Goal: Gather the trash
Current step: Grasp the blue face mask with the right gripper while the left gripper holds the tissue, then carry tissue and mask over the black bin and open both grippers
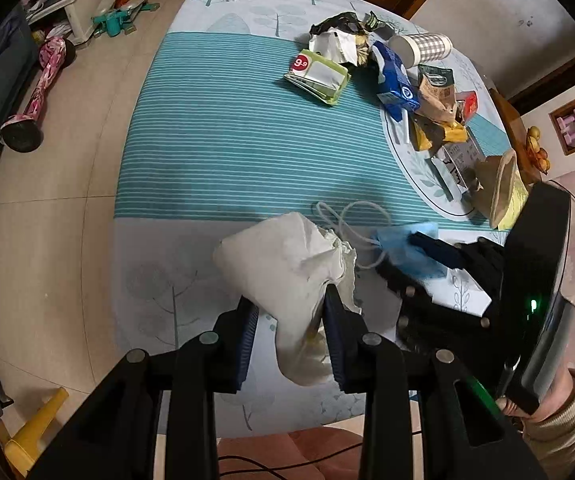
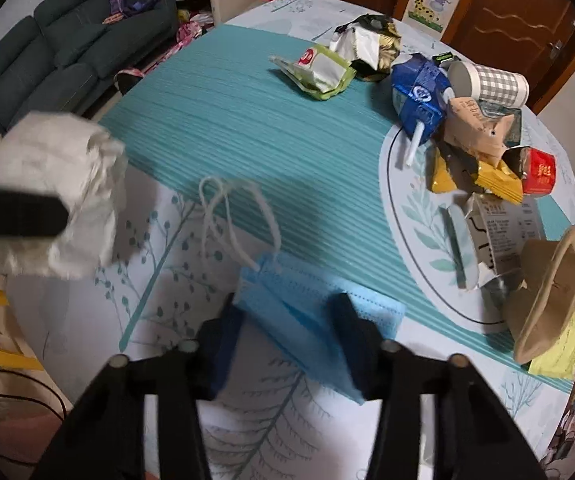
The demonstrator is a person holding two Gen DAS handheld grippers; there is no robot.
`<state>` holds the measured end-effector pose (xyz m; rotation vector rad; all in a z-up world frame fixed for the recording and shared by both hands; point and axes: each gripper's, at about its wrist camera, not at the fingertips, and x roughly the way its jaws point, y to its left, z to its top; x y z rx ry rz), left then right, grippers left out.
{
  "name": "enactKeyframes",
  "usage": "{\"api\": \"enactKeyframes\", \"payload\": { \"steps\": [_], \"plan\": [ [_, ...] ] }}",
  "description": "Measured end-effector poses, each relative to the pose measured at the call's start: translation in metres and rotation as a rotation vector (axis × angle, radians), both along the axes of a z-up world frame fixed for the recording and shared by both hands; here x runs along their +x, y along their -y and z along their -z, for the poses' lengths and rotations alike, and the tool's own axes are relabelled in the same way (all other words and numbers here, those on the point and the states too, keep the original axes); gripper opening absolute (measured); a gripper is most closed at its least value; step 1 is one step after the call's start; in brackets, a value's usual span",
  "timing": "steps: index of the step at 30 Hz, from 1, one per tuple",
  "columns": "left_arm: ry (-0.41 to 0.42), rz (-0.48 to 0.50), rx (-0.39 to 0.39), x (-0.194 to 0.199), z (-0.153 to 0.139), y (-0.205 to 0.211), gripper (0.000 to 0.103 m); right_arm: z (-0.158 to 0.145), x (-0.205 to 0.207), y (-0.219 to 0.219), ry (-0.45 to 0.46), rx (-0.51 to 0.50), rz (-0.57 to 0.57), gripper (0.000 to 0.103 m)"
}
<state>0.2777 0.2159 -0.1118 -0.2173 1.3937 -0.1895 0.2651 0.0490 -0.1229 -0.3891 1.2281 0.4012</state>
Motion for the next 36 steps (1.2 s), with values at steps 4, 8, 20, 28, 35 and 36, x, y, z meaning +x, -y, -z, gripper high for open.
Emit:
{"api": "enactKeyframes", "payload": {
  "steps": [4,8,20,28,35,36],
  "plan": [
    [0.004,0.009,0.008,-0.006,-0.002,0.008,0.031,-0.007,0.004,0.007,-0.026,0.089,0.03,0.014],
    [0.019,0.036,0.021,-0.014,-0.008,0.02,0.031,-0.025,-0.004,0.022,-0.039,0.242,0.099,0.013],
    [0.091,0.164,0.028,-0.074,-0.041,0.096,0.031,-0.085,-0.079,0.11,-0.011,0.527,0.301,0.013],
    [0.128,0.269,0.0,-0.14,-0.052,0.172,0.031,-0.094,-0.173,0.178,0.04,0.509,0.387,0.013],
    [0.13,0.328,0.01,-0.202,-0.027,0.23,0.031,-0.065,-0.242,0.236,-0.005,0.486,0.451,0.013],
    [0.126,0.336,0.018,-0.211,-0.02,0.237,0.031,-0.058,-0.251,0.243,-0.019,0.484,0.462,0.013]
  ]
}}
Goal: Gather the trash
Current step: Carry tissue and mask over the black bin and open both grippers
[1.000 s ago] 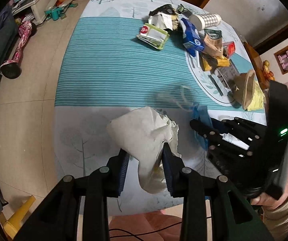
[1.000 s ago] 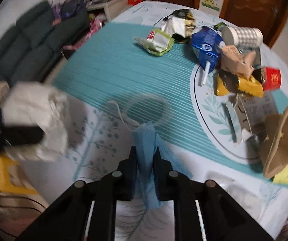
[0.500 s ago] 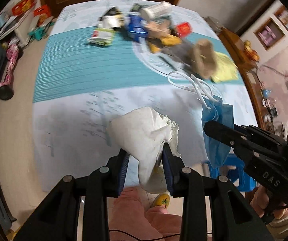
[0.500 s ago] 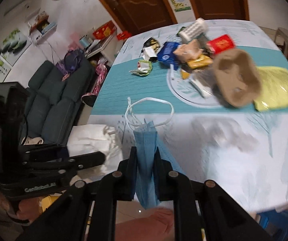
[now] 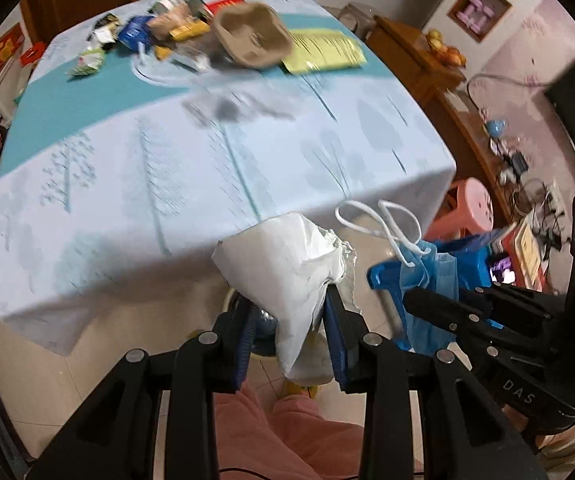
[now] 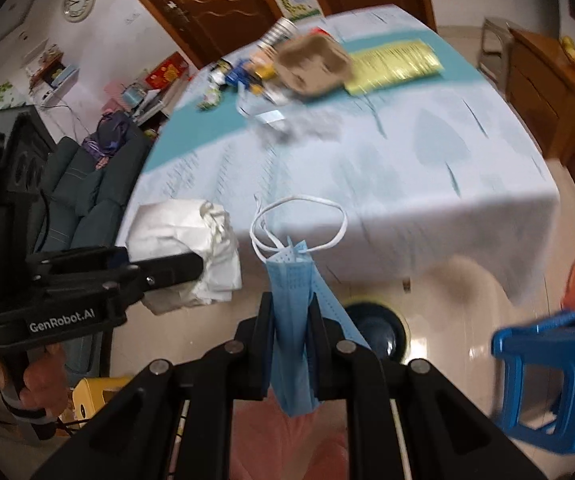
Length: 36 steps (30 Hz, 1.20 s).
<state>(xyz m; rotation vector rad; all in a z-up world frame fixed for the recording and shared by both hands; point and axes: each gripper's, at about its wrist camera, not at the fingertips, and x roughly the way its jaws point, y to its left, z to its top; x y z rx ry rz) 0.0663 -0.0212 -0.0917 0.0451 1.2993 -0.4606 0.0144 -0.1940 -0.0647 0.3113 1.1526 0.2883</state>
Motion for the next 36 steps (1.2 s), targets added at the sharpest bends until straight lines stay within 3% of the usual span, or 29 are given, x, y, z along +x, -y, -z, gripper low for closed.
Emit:
{"api": "enactKeyframes", "payload": {
  "steps": [7,13,18,27,33,35,36],
  "plan": [
    [-0.028,0.057,0.059,-0.037,0.043,0.032,0.031,0.05,-0.034,0.025,-0.085,0.009,0.05,0.013],
    [-0.05,0.121,0.092,-0.046,0.088,0.047,0.031,0.097,-0.043,0.033,-0.138,0.02,0.119,0.014],
    [-0.055,0.165,0.104,-0.04,0.14,0.05,0.032,0.145,-0.042,0.032,-0.174,0.032,0.194,0.014],
    [-0.046,0.221,0.138,-0.016,0.253,0.049,0.035,0.258,-0.034,0.028,-0.27,0.023,0.344,0.017],
    [-0.005,0.244,0.143,-0.003,0.299,0.048,0.044,0.326,-0.027,0.02,-0.314,0.041,0.366,0.017],
    [0.005,0.244,0.142,-0.001,0.312,0.042,0.047,0.343,-0.023,0.019,-0.328,0.051,0.369,0.021],
    [0.004,0.247,0.138,0.001,0.319,0.04,0.048,0.353,-0.022,0.019,-0.334,0.058,0.372,0.029]
  ]
}}
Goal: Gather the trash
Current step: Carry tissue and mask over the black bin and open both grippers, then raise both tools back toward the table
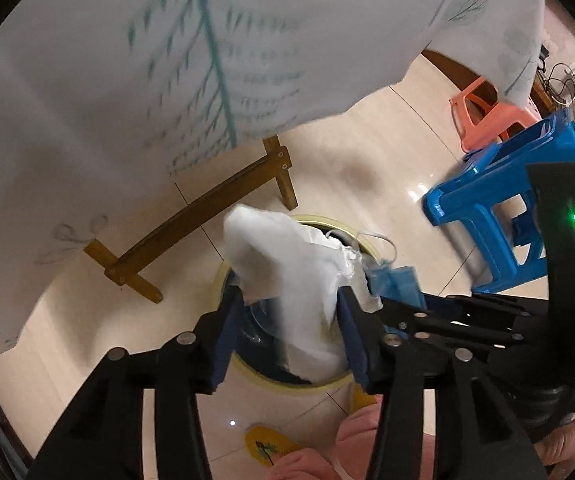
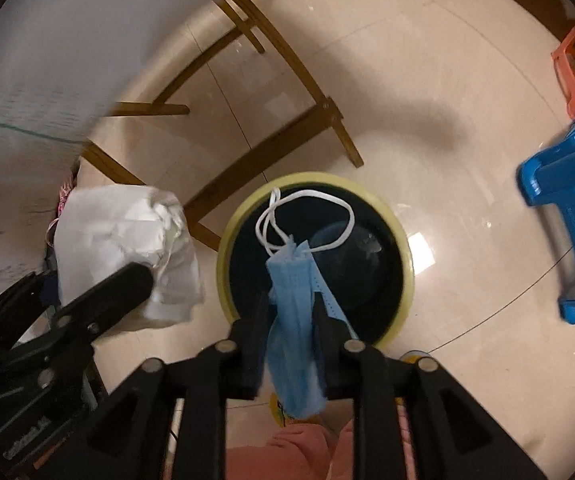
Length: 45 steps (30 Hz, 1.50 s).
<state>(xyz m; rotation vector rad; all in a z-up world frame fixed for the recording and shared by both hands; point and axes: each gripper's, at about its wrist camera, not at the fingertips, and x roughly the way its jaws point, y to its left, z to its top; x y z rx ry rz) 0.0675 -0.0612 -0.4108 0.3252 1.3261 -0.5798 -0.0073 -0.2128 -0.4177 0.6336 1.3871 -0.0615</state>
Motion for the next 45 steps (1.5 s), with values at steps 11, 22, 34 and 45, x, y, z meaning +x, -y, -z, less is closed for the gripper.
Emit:
{"api": "enactKeyframes", "payload": {
  "steps": [11,22,34,45],
  "plan": [
    [0.027,-0.033,0.012,0.004,0.013,-0.016,0.088,0.016,0.003,-0.002,0.021,-0.031,-0.036,0.062],
    [0.072,-0.051,-0.015,-0.029,-0.06,-0.026,0.088,-0.052,-0.012,-0.001,0.066,-0.101,-0.04,0.062],
    [0.135,-0.035,-0.108,-0.046,-0.232,-0.05,0.088,-0.2,-0.04,-0.01,0.108,-0.171,-0.02,0.062],
    [0.217,-0.048,-0.219,-0.044,-0.379,-0.08,0.088,-0.36,-0.061,-0.031,0.251,-0.261,-0.002,0.063]
  ]
}}
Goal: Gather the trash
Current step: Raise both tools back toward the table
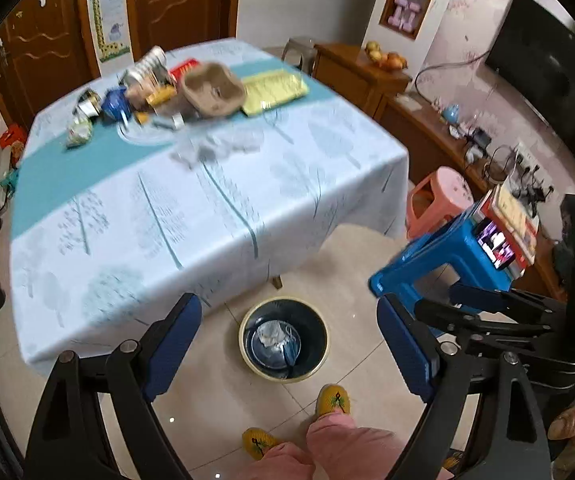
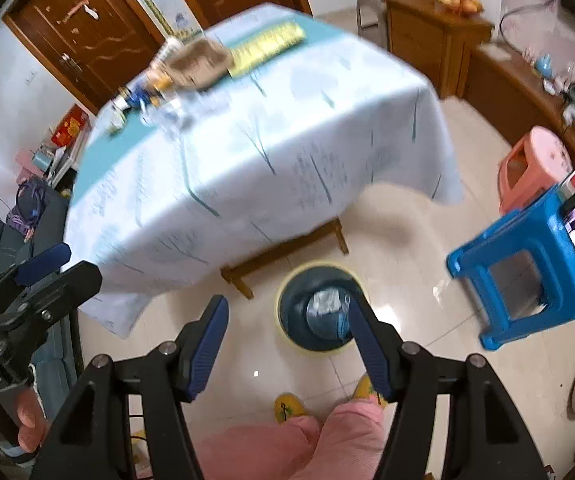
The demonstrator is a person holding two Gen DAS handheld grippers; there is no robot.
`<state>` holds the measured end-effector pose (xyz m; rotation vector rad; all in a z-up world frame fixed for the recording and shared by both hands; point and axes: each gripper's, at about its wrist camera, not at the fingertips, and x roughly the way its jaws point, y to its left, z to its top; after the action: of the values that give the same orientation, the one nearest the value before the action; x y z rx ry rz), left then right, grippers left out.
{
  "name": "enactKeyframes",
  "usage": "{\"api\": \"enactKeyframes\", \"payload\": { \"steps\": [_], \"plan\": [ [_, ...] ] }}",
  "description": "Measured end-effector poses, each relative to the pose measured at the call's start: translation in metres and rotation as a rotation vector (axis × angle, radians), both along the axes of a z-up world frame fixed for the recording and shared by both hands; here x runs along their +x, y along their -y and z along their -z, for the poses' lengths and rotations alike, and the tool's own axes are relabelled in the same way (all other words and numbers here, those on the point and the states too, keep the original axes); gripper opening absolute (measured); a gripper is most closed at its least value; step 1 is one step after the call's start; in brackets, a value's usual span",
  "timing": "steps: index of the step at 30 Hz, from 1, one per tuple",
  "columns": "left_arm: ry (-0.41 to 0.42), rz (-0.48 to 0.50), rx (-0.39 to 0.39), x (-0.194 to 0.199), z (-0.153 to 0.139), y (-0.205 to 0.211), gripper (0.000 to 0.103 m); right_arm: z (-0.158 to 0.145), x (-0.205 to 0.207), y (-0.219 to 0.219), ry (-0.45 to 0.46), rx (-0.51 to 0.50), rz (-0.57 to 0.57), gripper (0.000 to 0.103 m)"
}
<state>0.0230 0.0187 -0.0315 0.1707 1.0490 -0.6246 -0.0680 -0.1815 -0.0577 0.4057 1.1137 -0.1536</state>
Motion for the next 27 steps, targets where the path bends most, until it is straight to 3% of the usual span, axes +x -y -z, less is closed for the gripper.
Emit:
{"api": "enactKeyframes", "payload": {
  "steps": [6,12,20,27],
  "plan": [
    [0.093,-0.014,-0.034,0.008,-0.038,-0.017,0.088,-0.051,0.003,-0.009,0.076,-0.042,0.02,0.063],
    [0.185,-0.022,-0.022,0.018,-0.069,-0.024,0.088,-0.078,0.02,-0.027,0.124,-0.076,-0.004,0.063],
    [0.179,-0.072,-0.009,0.047,-0.076,-0.026,0.088,-0.097,0.052,-0.038,0.167,-0.113,-0.073,0.063],
    [0.117,-0.205,-0.011,0.109,-0.059,-0.008,0.088,-0.089,0.118,-0.011,0.165,-0.097,-0.168,0.063]
  ]
}}
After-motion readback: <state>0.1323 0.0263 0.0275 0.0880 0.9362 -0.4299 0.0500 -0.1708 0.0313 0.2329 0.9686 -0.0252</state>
